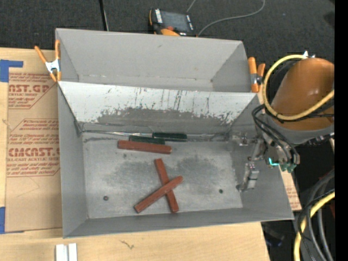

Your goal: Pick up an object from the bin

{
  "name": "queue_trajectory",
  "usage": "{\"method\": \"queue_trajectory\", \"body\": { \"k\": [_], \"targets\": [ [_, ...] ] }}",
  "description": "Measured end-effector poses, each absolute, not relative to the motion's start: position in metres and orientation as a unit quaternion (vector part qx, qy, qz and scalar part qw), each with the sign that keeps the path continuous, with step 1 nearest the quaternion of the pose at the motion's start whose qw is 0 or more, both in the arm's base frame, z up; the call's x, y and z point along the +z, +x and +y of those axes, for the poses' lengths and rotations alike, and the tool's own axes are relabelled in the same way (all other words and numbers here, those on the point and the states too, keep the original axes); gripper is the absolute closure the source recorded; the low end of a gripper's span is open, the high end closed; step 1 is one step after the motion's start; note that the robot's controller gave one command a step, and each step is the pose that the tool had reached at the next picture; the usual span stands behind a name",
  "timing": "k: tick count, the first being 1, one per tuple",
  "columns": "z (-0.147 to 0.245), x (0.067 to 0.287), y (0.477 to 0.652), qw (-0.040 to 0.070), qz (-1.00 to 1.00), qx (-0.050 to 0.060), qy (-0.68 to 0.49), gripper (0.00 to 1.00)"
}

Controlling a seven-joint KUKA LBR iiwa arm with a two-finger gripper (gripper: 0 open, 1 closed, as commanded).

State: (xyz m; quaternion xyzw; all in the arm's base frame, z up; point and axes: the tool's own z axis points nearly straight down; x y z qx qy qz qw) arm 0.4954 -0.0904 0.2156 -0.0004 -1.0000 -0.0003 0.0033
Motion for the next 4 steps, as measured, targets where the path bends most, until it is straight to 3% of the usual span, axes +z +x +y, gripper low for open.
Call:
{"method": "queue_trajectory", "body": {
  "k": [1,2,3,4],
  "targets": [
    [-0.028,0.072,0.529,0.003,-0.999,-0.001,0.049,0.00],
    [0.030,0.070,0.526,0.000,-0.980,-0.001,0.200,0.00],
    [0.050,0.070,0.496,-0.003,-0.975,-0.001,0.222,0.00],
    [0.060,0.070,0.559,-0.001,-0.975,0.000,0.221,0.00]
  ]
}}
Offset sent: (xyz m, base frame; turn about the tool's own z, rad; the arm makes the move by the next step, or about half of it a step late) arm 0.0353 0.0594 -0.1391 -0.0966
